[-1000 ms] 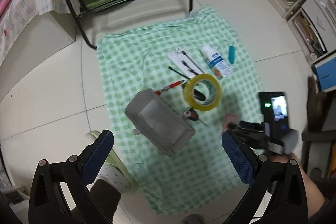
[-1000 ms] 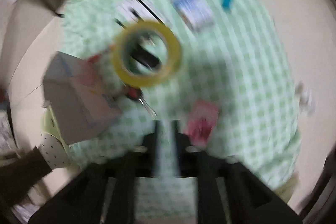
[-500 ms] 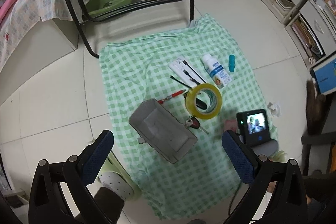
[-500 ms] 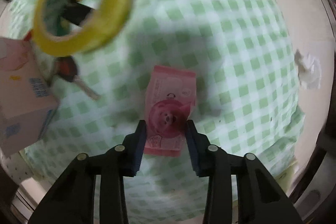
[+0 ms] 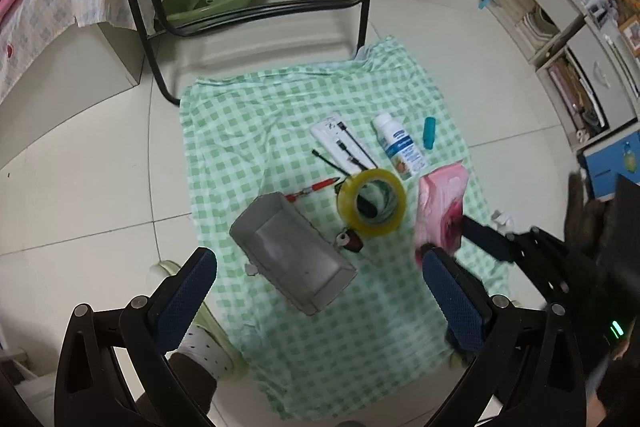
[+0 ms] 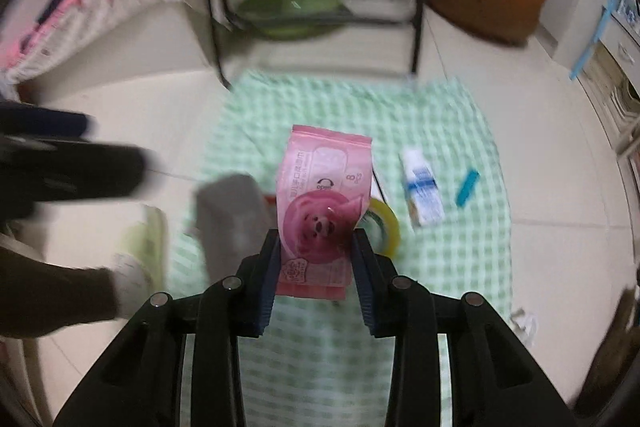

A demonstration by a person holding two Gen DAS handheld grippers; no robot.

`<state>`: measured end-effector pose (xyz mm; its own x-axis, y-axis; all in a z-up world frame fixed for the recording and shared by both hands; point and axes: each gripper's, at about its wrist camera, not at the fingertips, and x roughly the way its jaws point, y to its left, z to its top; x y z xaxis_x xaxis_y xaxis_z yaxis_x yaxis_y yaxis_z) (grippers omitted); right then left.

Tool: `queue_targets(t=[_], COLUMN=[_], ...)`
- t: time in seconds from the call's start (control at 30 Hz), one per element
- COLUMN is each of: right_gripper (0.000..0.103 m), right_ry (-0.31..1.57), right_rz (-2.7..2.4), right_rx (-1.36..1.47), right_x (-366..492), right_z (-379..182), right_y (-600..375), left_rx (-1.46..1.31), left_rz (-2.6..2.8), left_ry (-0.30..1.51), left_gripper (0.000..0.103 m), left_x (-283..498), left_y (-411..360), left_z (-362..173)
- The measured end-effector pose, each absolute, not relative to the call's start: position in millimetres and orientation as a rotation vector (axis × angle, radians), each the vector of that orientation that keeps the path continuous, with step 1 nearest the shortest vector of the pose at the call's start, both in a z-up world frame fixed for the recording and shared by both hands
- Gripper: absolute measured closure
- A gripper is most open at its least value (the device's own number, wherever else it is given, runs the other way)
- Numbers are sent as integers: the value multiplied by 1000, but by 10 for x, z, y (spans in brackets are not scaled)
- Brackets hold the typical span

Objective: Organize rigid objects
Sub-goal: 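Lift the pink pack into the cardboard box and open the right gripper, then move the right gripper to the black car key beside the box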

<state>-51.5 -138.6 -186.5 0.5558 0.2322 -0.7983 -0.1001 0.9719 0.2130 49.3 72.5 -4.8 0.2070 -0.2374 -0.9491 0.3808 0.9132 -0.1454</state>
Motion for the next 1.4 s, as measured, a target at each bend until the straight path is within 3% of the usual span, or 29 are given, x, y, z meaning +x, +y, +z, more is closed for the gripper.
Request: queue_targets(t=[0.3, 0.33, 0.37, 0.4, 0.43, 0.53, 0.57, 0.63, 0.7, 0.77, 0.93, 1.07, 1.2, 1.33, 1.37, 1.4], right_gripper=[66, 66, 66, 66, 66, 67, 67, 50, 14, 0, 0, 0, 0, 1, 5, 18], right_ry=[876, 865, 856, 846, 844, 854, 861, 901, 929, 976, 1230, 1262, 1249, 1248, 1246, 1259], right_rz=[386, 406, 421, 439, 443, 442, 429, 354, 241, 137, -40, -25, 21, 97, 124, 151], right_rx=[292, 302, 311, 321, 329, 349, 349, 338, 309, 263, 105, -107, -273, -195, -152, -91], right_x=[-692, -710, -708, -728, -726, -719, -706, -662, -638, -608, -574, -649, -670, -601, -565, -525], right_z=[-1578, -1569, -1562, -1550, -1551, -1610, -1632, -1748, -1904, -2147, -2931, -3218, -3336, -3369, -3412, -3454], right_y=[-1277, -1272, -1275, -1265, -1264, -1270, -1284, -1359, -1469, -1592, -1813, -1747, -1591, -1549, -1551, -1569], left_rx=[2, -17, -39, -61, -71, -88, -65, -38, -27, -35, 25, 40, 51, 62, 65, 68], left_rz=[-553, -571, -591, -603, -602, -558, -521, -461, -406, -411, -327, -327, -333, -338, -346, -347], left_ry=[1287, 1291, 1299, 1309, 1322, 1366, 1370, 1374, 1383, 1396, 1442, 1483, 1499, 1473, 1462, 1456], left_gripper=[0, 4, 10, 35, 69, 91, 91, 91, 91, 91, 89, 85, 39, 35, 35, 32], left_x=[528, 547, 563, 588, 616, 719, 758, 826, 912, 983, 1077, 1095, 1099, 1061, 1039, 1027], left_y=[807, 817, 828, 848, 868, 966, 983, 1055, 1148, 1199, 1156, 983, 848, 869, 889, 904], left_z=[-33, -44, -57, -79, -103, -240, -271, -343, -439, -546, -814, -980, -1062, -940, -886, -859])
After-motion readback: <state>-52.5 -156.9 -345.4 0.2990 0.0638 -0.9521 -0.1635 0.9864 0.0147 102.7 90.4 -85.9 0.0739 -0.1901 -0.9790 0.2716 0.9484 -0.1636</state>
